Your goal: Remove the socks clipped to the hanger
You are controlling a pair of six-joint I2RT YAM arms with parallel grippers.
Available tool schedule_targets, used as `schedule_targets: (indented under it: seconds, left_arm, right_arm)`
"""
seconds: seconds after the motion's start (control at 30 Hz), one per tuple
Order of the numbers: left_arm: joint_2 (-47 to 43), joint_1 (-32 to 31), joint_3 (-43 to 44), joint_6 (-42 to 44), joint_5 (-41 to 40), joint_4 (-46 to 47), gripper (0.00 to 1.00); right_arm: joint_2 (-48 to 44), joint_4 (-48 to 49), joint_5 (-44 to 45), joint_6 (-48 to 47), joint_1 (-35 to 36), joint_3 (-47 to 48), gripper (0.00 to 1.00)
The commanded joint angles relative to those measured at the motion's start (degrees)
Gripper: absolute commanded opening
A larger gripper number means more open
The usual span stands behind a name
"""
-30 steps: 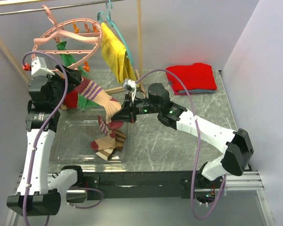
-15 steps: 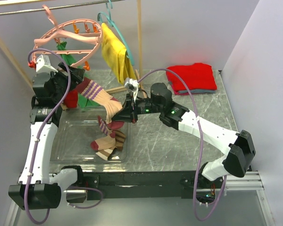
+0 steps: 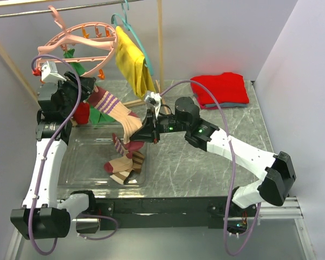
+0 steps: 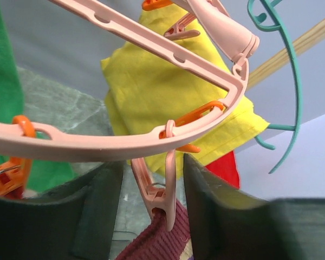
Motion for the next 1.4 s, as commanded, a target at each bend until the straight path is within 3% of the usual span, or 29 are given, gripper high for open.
schedule_targets:
  seconds: [0.0, 0.23, 0.27, 0.33, 0.73, 1.0, 1.03, 1.17, 1.23, 1.37]
  left_arm:
    - [0.6, 0.2, -0.4, -1.2, 3.8, 4.7, 0.41]
    - [-0.3, 0.3, -0.2, -0.2, 3.8, 4.1, 0.19]
    - [-0.4, 0.2, -0.2, 0.0, 3.5, 4.0, 0.09]
    - [-0.9, 0.3, -0.5, 0.0, 3.1, 4.0, 0.06]
    - [-0.8, 0.2, 1.3, -2.6, 5.9, 3.9, 0.08]
    - [0.4, 0.2, 6.7, -7.3, 12.6, 6.4, 0.10]
    - [0.4, 0.2, 7.0, -7.7, 13.4, 8.0, 0.10]
    - [0.5, 0.2, 7.1, -10.1, 15.2, 10.1, 0.12]
    - [0.7, 0.2, 7.3, -10.6, 15.9, 10.5, 0.12]
    - [0.9, 0.2, 7.3, -11.3, 16.7, 12.0, 0.13]
  right_arm:
    - [-3.1, 2.0, 0.0, 0.2, -0.5, -0.9, 0.00]
    - [-4.0, 0.6, 2.1, -0.9, -0.4, -3.8, 0.00]
    - [-4.1, 0.6, 2.1, -0.8, -0.4, -4.0, 0.00]
    - [-4.1, 1.2, 2.1, -0.5, -0.4, -5.1, 0.00]
    - [-0.4, -2.9, 4.0, -1.9, 3.6, -1.5, 0.00]
    - [6.4, -2.8, 4.7, 0.4, 5.0, 2.5, 0.11]
    - [7.6, -3.6, 4.7, 1.2, 5.0, 3.2, 0.14]
    - [12.7, -6.6, 6.5, 1.1, 5.6, 6.0, 0.46]
    - [13.4, -7.5, 8.3, 0.8, 5.7, 6.2, 0.55]
    - [12.3, -9.1, 11.9, -0.8, 5.7, 5.5, 0.84]
